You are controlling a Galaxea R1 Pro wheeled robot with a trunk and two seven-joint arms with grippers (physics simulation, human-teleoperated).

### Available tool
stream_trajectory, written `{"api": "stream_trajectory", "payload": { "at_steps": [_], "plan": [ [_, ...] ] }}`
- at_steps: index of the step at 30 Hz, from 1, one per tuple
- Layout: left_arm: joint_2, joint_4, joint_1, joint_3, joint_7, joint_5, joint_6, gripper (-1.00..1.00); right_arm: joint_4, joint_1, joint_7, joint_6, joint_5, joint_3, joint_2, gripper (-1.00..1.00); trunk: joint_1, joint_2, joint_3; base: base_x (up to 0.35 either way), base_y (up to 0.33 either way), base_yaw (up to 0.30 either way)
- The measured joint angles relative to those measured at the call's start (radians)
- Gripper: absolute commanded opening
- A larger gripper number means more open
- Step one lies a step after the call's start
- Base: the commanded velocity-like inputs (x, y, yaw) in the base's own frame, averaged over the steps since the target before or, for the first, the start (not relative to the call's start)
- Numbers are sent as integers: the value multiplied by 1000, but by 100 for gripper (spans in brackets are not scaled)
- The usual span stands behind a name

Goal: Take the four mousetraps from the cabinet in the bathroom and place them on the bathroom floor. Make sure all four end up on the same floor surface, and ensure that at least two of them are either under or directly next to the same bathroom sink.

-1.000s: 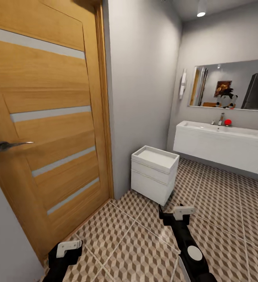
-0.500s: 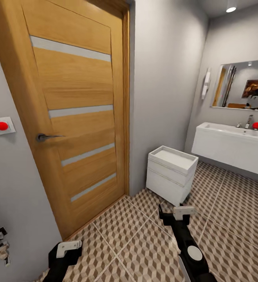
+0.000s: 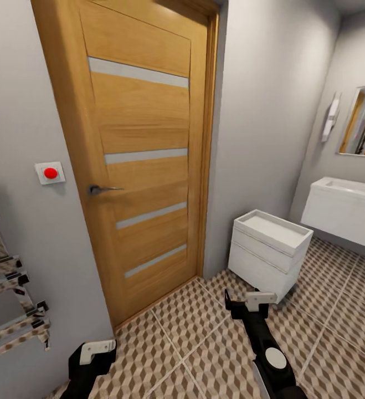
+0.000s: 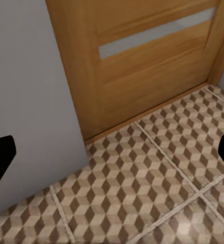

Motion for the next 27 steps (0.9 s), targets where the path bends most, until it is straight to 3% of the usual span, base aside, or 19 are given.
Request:
{"api": "stream_trajectory", "payload": {
  "at_steps": [27],
  "plan": [
    [2,-27,0,0,0,0,-1,100,0,0,0,-1,0,0,0,100,0,0,0,0,0,292]
  ]
}}
